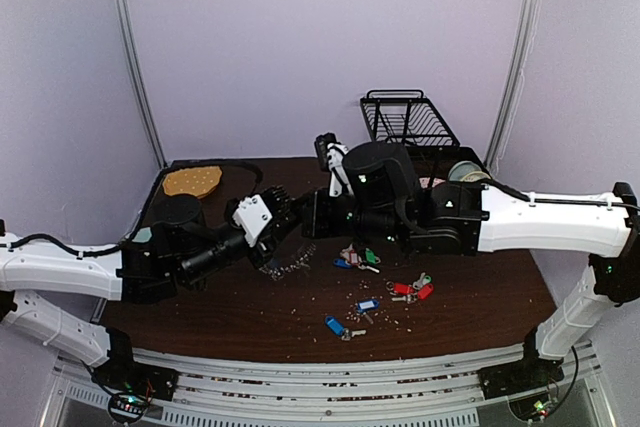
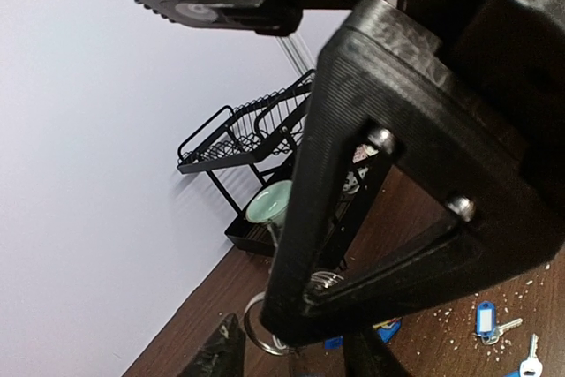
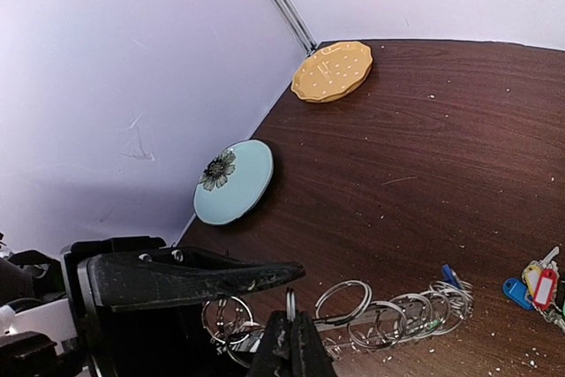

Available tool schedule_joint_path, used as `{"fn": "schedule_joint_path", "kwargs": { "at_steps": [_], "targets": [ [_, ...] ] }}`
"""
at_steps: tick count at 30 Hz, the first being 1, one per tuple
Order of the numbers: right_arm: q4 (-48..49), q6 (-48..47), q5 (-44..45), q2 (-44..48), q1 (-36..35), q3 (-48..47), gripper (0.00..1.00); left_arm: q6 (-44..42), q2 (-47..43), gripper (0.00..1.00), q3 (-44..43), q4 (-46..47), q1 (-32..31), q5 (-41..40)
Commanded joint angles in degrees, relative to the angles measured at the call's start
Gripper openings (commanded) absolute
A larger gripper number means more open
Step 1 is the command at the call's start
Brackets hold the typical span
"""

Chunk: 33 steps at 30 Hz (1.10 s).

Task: Put the keys on the keyring
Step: Pass from the right arm to the left

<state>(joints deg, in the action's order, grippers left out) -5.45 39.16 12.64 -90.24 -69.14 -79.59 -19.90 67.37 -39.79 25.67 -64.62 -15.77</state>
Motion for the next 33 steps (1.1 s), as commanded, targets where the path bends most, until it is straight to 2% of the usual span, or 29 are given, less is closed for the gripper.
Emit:
{"fn": "schedule_joint_path", "kwargs": {
  "at_steps": [1,6,8,10,12,14,16,21,26,31,33],
  "targets": [
    [1.81,-0.04,-0.61,0.36,-0.46,-2.24,0.00,-1.38,1.01,0.40,-0.76,2.60,-0.16,-0.75],
    [1.90,-0.30,-0.25,0.50,-0.42,-2.20,0.00,-1.87,1.03,0.31,-0.92,2.63,-0.21,-0.71],
    [1.89,-0.11,-0.30,0.48,-0.46,-2.03,0.00,-1.80,0.61,0.30,-0.55,3.34,-0.16,-0.44],
    [2.02,-0.12,-0.42,0.42,-0.44,-1.92,0.00,-2.08,0.31,0.31,-0.26,3.77,-0.16,-0.06],
    [2.03,0.02,-0.30,0.37,-0.46,-1.79,0.00,-2.11,0.09,0.37,-0.20,4.05,-0.17,0.27],
    [2.17,-0.04,-0.08,0.49,-0.45,-1.57,0.00,-2.16,0.04,0.39,-0.04,4.57,-0.16,0.92],
    [2.37,0.01,-0.09,0.50,-0.44,-1.45,0.00,-2.16,0.12,0.35,-0.02,5.07,-0.20,1.09],
    [2.25,-0.04,-0.16,0.50,-0.46,-1.49,0.00,-2.29,-0.13,0.20,0.06,5.20,-0.16,1.92],
    [2.11,-0.10,0.04,0.99,-0.39,-1.44,0.00,-2.20,-0.80,0.16,0.77,4.62,-0.19,1.88],
    [1.79,-0.27,0.18,1.04,-0.41,-1.27,0.00,-2.14,-1.20,0.00,1.22,4.55,-0.16,1.88],
    [1.70,-0.30,0.18,1.19,-0.44,-1.27,0.00,-2.29,-1.11,0.00,1.06,4.06,-0.18,2.37]
  ]
}}
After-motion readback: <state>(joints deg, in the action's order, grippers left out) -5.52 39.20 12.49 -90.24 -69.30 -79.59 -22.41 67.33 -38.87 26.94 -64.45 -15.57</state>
